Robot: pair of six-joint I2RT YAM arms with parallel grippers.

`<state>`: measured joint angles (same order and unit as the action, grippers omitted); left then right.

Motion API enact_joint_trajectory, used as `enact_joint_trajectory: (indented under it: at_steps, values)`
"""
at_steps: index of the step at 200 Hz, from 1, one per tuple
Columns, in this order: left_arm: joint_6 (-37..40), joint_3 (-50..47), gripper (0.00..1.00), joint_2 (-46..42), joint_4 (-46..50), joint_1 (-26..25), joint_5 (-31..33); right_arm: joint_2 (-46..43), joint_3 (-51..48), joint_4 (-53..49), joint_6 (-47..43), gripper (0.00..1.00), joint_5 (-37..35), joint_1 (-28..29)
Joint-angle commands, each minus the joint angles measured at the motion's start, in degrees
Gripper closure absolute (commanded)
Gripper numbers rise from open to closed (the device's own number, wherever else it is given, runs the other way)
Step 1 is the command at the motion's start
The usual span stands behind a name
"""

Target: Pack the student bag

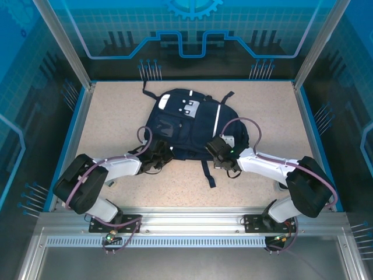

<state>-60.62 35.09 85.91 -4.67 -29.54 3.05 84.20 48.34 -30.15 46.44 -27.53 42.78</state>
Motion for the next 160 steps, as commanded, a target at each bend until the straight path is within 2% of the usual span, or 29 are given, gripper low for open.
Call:
enact_joint_trajectory:
  at_steps: [1,35,75,117,160]
  values:
    - [2.04,-0.46,0.71,-4.54,3.8,1.99,3.28,-0.9,-0.71,5.02,-8.82,1.0,8.17,-0.92]
    - [1.92,-1.55,0.59,-10.5,9.38,2.54,5.05,2.87,1.24,14.53,-14.17,1.0,24.54,-0.46]
    - [-0.42,-4.86,0.48,-18.36,12.32,3.22,3.92,8.99,6.93,22.62,-15.67,1.0,35.77,1.56]
    - [-5.28,-7.62,0.44,-22.19,6.95,3.15,-2.67,14.52,11.39,26.72,-13.67,1.0,42.01,1.92]
    - [-7.11,-7.04,0.42,-17.55,-0.45,3.02,-7.73,14.54,12.27,23.95,-12.95,1.0,41.61,2.39]
